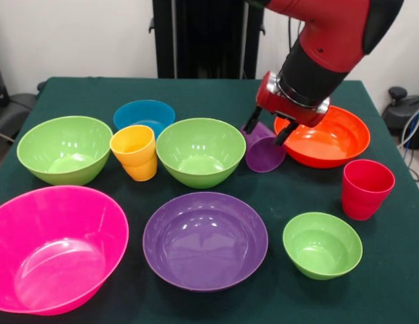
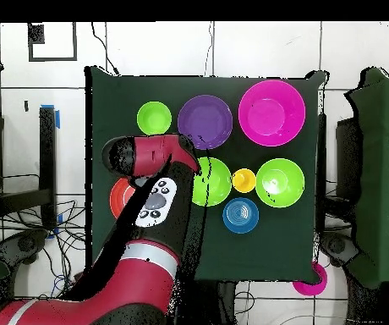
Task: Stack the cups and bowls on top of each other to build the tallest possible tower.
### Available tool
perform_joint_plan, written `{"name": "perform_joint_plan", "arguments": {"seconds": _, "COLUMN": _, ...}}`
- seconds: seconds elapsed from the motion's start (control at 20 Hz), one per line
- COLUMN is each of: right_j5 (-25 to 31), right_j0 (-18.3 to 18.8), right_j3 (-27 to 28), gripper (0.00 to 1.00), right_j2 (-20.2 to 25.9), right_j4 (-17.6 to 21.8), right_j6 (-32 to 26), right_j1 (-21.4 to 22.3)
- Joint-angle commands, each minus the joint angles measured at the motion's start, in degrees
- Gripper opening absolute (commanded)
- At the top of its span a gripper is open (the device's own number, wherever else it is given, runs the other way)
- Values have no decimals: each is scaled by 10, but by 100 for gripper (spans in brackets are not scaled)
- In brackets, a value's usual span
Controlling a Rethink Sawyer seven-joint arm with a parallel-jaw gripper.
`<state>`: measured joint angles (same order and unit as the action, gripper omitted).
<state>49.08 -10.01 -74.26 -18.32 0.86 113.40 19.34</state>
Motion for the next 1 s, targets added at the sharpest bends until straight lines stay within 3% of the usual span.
{"name": "perform_joint_plan", "arguments": {"seconds": 0.05, "right_j5": 57, "right_j0": -4, "right_j3": 32, "gripper": 100, "right_j2": 45, "right_j4": 2, "right_j6": 62, "right_j1": -43}}
{"name": "perform_joint_plan", "arguments": {"seconds": 0.35, "right_j5": 16, "right_j0": -6, "right_j3": 3, "gripper": 100, "right_j2": 46, "right_j4": -2, "right_j6": 71, "right_j1": -43}}
{"name": "perform_joint_plan", "arguments": {"seconds": 0.7, "right_j5": 26, "right_j0": -12, "right_j3": -8, "gripper": 100, "right_j2": 39, "right_j4": -4, "right_j6": 80, "right_j1": -38}}
{"name": "perform_joint_plan", "arguments": {"seconds": 1.0, "right_j5": 36, "right_j0": -7, "right_j3": 28, "gripper": 100, "right_j2": 37, "right_j4": -5, "right_j6": 82, "right_j1": -66}}
